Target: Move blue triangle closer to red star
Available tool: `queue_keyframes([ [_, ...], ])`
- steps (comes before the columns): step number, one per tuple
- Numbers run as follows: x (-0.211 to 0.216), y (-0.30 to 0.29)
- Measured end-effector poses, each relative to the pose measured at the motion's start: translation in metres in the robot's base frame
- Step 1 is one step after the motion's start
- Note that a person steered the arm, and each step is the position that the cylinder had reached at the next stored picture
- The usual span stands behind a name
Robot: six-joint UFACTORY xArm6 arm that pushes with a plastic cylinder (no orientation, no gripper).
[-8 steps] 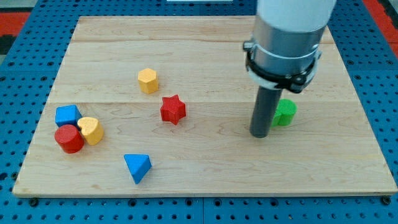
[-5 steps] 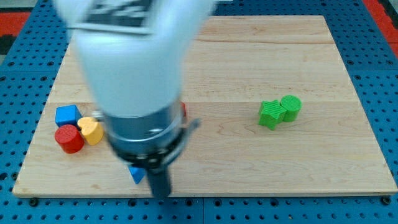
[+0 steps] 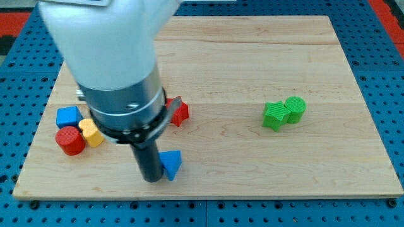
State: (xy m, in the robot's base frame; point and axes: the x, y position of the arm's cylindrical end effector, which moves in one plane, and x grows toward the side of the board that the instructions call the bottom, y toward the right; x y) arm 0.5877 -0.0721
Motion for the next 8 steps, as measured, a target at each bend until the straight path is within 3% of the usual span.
queue_keyframes([
  [2,-0.011,0.045],
  [3,-0.054,0.054],
  [5,-0.065,0.118],
  [6,-0.106,0.118],
  [8,-0.064,0.103],
])
